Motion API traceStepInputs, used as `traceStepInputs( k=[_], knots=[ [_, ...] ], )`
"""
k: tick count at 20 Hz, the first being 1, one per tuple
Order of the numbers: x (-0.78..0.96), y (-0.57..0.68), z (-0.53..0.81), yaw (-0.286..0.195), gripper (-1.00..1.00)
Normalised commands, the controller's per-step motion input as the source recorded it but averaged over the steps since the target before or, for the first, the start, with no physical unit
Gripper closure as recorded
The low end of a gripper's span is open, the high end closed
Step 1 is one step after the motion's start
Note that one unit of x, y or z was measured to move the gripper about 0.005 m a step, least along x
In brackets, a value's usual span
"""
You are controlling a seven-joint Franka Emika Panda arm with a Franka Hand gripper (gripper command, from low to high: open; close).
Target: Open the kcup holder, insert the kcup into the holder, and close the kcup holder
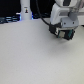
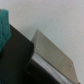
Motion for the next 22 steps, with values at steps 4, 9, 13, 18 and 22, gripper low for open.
traceStepInputs(
  k=[4,9,13,18,22],
  knots=[
    [-0.82,0.38,-0.01,0.079,-1.0],
    [-0.78,0.37,-0.02,0.088,-1.0],
    [-0.75,0.42,-0.01,0.081,-1.0],
    [-0.47,0.39,0.11,0.072,-1.0],
    [0.16,0.04,0.31,0.012,-1.0]
  ],
)
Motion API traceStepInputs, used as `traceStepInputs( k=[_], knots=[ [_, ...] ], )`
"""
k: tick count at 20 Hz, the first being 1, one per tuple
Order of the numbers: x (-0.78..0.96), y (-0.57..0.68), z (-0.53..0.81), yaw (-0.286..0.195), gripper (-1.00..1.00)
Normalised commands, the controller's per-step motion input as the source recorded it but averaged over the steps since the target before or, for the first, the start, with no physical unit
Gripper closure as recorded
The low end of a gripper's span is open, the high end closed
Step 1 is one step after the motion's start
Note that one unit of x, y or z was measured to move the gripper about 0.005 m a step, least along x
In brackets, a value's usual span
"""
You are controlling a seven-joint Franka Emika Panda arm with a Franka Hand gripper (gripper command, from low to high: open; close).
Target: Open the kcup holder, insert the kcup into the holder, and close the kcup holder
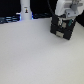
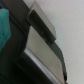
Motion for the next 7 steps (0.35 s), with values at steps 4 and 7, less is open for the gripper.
traceStepInputs(
  k=[4,7],
  knots=[
    [0.07,-0.02,0.03,0.0,-1.0],
    [0.0,-0.01,0.02,0.003,-1.0]
  ],
)
